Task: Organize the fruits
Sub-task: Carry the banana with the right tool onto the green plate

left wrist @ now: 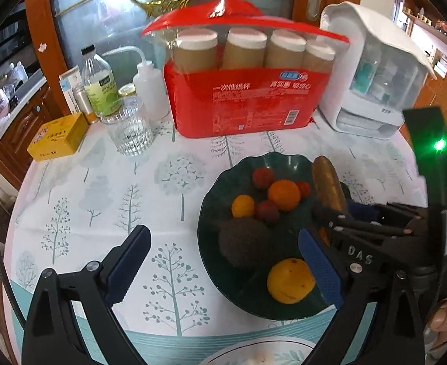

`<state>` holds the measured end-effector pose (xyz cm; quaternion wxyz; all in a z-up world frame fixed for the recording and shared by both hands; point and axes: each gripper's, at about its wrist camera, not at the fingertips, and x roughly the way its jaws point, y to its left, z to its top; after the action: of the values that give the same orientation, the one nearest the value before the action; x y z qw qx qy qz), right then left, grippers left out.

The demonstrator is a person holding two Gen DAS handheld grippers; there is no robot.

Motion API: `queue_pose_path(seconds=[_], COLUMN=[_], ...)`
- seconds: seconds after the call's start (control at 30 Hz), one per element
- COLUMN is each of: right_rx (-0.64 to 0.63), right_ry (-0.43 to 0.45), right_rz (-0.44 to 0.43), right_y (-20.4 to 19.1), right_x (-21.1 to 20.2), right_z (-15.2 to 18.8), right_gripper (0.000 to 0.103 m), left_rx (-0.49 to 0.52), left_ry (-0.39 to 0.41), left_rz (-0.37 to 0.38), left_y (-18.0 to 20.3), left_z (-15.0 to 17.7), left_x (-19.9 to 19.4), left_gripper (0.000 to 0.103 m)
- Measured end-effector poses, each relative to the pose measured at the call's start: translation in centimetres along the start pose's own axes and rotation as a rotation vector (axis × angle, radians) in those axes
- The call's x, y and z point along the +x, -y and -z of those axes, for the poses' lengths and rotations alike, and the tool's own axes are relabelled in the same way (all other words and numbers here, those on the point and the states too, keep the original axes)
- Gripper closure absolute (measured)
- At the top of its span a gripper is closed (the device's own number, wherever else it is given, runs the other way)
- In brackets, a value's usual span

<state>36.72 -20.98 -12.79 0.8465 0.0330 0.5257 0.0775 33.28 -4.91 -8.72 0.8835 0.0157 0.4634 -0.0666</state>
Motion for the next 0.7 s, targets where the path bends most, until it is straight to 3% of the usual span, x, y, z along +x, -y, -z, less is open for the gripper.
queue_pose_path(seconds=[0.3, 0.7], right_rx=[-0.052, -0.044], right_ry=[0.018, 0.072], right_rz=[0.01, 0.014], right_y=[-0.2, -0.4], right_x=[0.5, -2.0], right_z=[0.2, 0.9], right_gripper=[0.06, 0.06], left_rx=[-0.018, -0.01], left_ry=[-0.019, 0.007], left_rz=[-0.002, 0.011], left_y=[-0.5, -0.3], left_z=[-0.2, -0.1], left_x=[1.4, -0.3], left_gripper=[0.006, 0.006])
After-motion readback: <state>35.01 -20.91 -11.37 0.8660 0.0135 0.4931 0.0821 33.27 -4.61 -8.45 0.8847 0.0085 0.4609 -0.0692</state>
